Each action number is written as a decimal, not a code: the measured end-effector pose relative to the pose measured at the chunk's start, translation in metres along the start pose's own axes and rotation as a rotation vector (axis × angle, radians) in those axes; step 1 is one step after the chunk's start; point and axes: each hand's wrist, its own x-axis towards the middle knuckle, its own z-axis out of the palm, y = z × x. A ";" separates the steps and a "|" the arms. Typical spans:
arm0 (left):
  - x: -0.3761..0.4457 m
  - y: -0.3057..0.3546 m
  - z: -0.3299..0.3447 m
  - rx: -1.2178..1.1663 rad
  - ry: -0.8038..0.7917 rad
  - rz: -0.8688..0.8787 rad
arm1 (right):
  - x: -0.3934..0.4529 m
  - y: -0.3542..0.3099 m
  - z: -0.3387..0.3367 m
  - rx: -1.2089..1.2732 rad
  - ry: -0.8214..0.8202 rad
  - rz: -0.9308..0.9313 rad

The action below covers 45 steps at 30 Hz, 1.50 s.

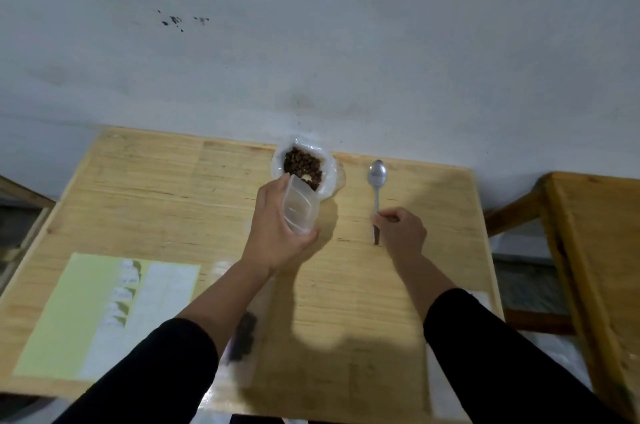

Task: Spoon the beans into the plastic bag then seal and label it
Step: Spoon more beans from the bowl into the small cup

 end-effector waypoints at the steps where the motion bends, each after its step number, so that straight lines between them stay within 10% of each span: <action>1: -0.001 0.003 0.001 -0.001 0.002 -0.008 | 0.000 -0.001 -0.002 -0.012 -0.005 -0.015; 13: -0.012 0.035 0.011 -0.016 0.033 0.069 | -0.051 -0.059 -0.029 0.491 -0.598 -0.267; 23: -0.020 0.044 -0.035 -0.098 -0.146 0.078 | -0.075 -0.093 -0.045 0.296 -0.498 -0.350; 45: -0.073 -0.010 -0.140 -0.427 0.032 -0.037 | -0.207 -0.101 0.000 0.531 -0.248 -0.425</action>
